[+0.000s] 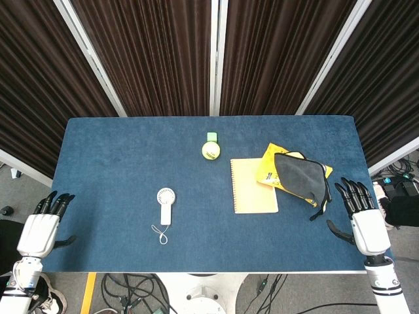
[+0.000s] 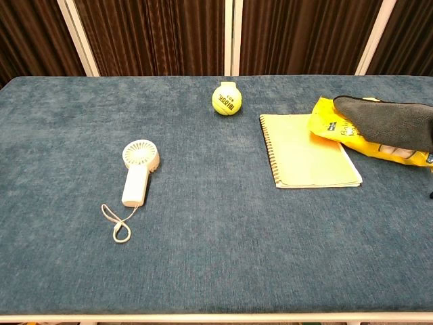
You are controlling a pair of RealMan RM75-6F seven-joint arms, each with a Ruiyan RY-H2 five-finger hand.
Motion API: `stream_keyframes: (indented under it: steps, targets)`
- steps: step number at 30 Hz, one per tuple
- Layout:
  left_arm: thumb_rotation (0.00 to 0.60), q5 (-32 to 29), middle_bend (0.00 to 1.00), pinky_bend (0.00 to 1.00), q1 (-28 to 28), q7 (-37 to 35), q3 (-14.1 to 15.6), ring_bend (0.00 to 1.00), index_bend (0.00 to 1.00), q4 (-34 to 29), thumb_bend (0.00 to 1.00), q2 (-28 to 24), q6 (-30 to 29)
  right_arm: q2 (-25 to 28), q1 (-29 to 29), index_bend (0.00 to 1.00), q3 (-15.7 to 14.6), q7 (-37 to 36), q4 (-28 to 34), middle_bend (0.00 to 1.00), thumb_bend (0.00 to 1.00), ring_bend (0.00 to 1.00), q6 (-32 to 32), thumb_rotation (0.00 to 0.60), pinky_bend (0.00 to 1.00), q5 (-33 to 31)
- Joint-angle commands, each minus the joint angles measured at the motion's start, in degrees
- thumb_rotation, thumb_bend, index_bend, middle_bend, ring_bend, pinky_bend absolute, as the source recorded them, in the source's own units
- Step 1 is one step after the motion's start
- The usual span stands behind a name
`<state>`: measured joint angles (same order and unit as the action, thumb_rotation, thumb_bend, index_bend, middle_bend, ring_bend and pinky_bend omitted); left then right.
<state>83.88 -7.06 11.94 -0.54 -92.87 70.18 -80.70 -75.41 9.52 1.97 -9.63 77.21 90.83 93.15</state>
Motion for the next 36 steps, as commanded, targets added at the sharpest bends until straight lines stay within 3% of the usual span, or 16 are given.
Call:
stream_keyframes:
  steps: [1, 13, 15, 17, 19, 21, 23, 27, 36]
  targets:
    - [0.6, -0.08, 0.12, 0.16, -0.02, 0.18, -0.09, 0.03, 0.12, -0.2, 0.04, -0.06, -0.05, 0.09, 0.07, 0.0, 0.13, -0.01, 0.13, 0.0, 0.15, 0.0, -0.15, 0.6, 0.0, 0.0]
    - [0.6, 1.47, 0.12, 0.16, -1.06, 0.02, -0.27, 0.03, 0.12, -2.14, 0.04, -0.07, 0.3, 0.2, 0.39, 0.0, 0.7, -0.06, 0.6, 0.0, 0.15, 0.0, -1.16, 0.6, 0.0, -0.3]
    - [0.6, 2.85, 0.12, 0.2, -1.49, -0.94, -0.17, 0.04, 0.12, -2.39, 0.04, 0.27, 0.21, 0.16, 0.44, 0.0, 0.74, -0.17, 0.48, 0.0, 0.15, 0.0, -1.34, 0.6, 0.0, -0.33]
    - [0.6, 4.89, 0.21, 0.34, -1.79, -1.84, -0.45, 0.17, 0.11, -1.73, 0.04, 1.36, -1.15, 0.18, 0.45, 0.0, 0.74, -0.19, 0.4, 0.0, 0.15, 0.0, -1.4, 0.6, 0.0, -0.26]
    - [0.6, 5.73, 0.35, 0.53, -2.06, -1.73, -0.69, 0.37, 0.11, -1.26, 0.07, 2.43, -1.71, 0.24, 0.45, 0.0, 0.81, -0.23, 0.41, 0.0, 0.15, 0.0, -1.38, 0.6, 0.0, -0.26]
    - [0.6, 5.68, 0.58, 0.76, -2.7, -0.64, -0.41, 0.62, 0.11, -1.8, 0.16, 2.66, -0.31, 0.44, 0.39, 0.0, 0.93, -0.26, 0.69, 0.0, 0.15, 0.0, -1.25, 0.6, 0.0, -0.28]
    - [0.6, 4.76, 0.71, 0.83, -3.99, 1.22, -0.46, 0.73, 0.11, -3.49, 0.23, 2.34, 2.42, 0.7, 0.25, 0.0, 1.13, -0.08, 1.37, 0.0, 0.15, 0.0, -0.71, 0.6, 0.0, -0.16]
    - [0.6, 4.32, 0.81, 0.86, -6.4, 2.42, -0.71, 0.81, 0.11, -4.6, 0.34, 2.29, 6.25, 1.03, 0.13, 0.0, 1.43, 1.42, 3.18, 0.0, 0.15, 0.0, 0.11, 0.6, 0.0, 0.33]
    - [0.6, 8.36, 0.82, 0.86, -11.57, 1.46, 1.13, 0.82, 0.13, -3.3, 0.37, 4.35, 13.12, 1.53, 0.65, 0.0, 1.07, 5.87, 6.43, 0.0, 0.15, 0.0, -0.84, 0.6, 0.0, 1.63]
